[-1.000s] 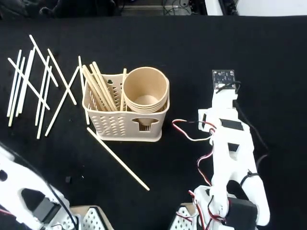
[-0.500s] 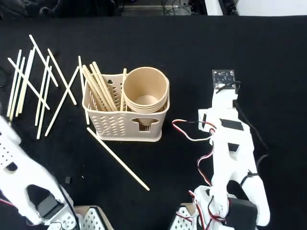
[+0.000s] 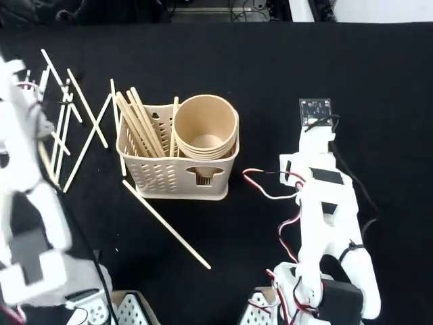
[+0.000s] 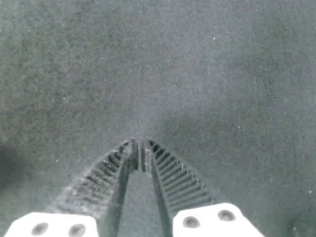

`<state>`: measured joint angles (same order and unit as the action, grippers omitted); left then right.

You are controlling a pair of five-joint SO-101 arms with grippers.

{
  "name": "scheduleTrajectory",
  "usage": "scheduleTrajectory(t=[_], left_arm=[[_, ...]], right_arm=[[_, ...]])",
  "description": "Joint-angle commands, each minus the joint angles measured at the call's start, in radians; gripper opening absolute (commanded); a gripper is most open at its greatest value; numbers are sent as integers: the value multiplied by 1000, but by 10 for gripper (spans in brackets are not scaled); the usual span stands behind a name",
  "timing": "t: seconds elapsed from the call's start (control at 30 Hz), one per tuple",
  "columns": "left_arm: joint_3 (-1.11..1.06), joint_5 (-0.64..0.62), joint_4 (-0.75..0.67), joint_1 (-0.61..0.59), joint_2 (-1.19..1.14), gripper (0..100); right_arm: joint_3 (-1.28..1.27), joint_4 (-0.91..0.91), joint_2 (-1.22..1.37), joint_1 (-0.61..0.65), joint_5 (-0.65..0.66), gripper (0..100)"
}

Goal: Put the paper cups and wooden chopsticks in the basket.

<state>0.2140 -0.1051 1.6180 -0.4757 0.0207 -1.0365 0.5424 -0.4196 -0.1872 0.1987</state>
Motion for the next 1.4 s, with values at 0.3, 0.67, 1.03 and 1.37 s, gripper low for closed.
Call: scheduleTrajectory(t=[0.3,0.67,1.03,1.37], left_arm=[[-530,-12,-591,254,916,29],[-1066,-12,-1151,618,1255,29],[-1391,-46,-1183,628,1304,208],[-1079,-63,-847,358,1306,214]], right_arm=[[5,-17,-28,12,12,12],[5,-17,-28,11,12,11],[7,-17,-28,11,12,11],[-209,-121,-341,-5,12,11]])
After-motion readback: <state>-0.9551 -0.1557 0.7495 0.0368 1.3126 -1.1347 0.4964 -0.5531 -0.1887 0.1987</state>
